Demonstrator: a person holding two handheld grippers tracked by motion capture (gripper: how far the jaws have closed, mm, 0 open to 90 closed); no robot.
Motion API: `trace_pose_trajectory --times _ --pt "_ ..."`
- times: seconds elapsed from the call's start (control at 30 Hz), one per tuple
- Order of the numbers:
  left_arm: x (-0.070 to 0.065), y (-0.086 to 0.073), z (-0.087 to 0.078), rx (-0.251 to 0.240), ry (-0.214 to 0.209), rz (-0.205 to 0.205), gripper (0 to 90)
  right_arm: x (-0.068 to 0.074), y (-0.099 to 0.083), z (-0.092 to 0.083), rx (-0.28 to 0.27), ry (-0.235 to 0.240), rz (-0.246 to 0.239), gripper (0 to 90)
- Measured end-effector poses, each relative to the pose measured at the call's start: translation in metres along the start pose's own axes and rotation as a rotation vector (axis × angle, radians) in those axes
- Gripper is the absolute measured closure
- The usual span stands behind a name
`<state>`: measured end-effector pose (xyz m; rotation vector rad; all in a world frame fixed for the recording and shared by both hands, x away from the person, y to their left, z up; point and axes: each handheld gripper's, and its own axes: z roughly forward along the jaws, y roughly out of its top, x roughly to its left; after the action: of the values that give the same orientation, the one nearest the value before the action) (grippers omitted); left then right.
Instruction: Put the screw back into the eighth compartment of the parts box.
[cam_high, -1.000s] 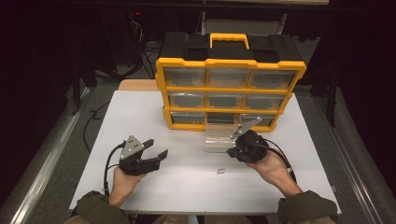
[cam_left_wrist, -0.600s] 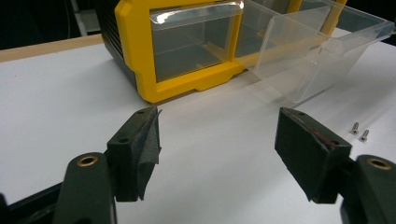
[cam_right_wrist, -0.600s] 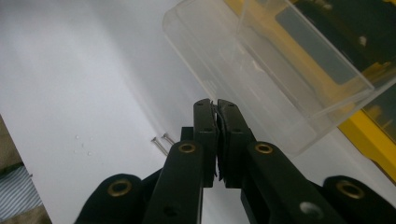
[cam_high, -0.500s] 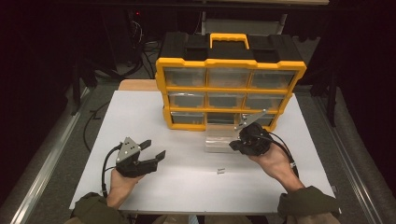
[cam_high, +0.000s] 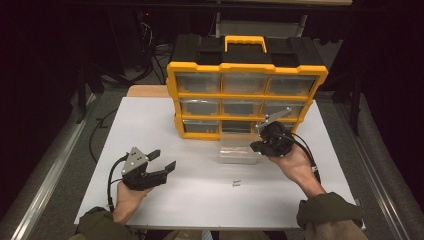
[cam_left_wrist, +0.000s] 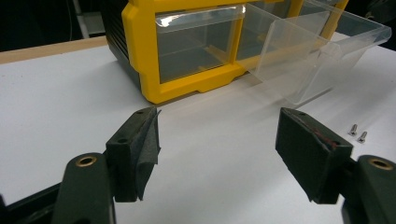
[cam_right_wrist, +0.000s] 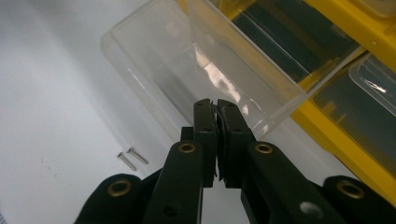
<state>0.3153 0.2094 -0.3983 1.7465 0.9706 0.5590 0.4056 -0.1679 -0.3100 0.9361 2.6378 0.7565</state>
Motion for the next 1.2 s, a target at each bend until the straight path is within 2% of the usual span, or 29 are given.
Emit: trace_pose_trajectory --times 0.1,0.57,0.83,1.07,1.2 --pt "0.0 0.0 -0.001 -0.003 -0.003 -0.006 30.7 -0.002 0.003 0.004 0.009 -0.004 0.017 89.6" --pt "0.0 0.001 -0.004 -0.008 -0.006 -0.01 30.5 -0.004 0.011 0.019 0.042 -0.028 0.021 89.3" --pt "0.0 0.001 -0.006 -0.016 -0.004 -0.01 30.5 -0.007 0.013 0.026 0.086 -0.041 0.026 88.5" --pt "0.001 0.001 -0.005 -0.013 -0.004 -0.014 30.5 -0.007 0.013 0.026 0.081 -0.04 0.044 80.5" --pt "0.001 0.001 -0.005 -0.011 -0.003 -0.015 30.5 -0.005 0.011 0.023 0.051 -0.042 0.027 76.1"
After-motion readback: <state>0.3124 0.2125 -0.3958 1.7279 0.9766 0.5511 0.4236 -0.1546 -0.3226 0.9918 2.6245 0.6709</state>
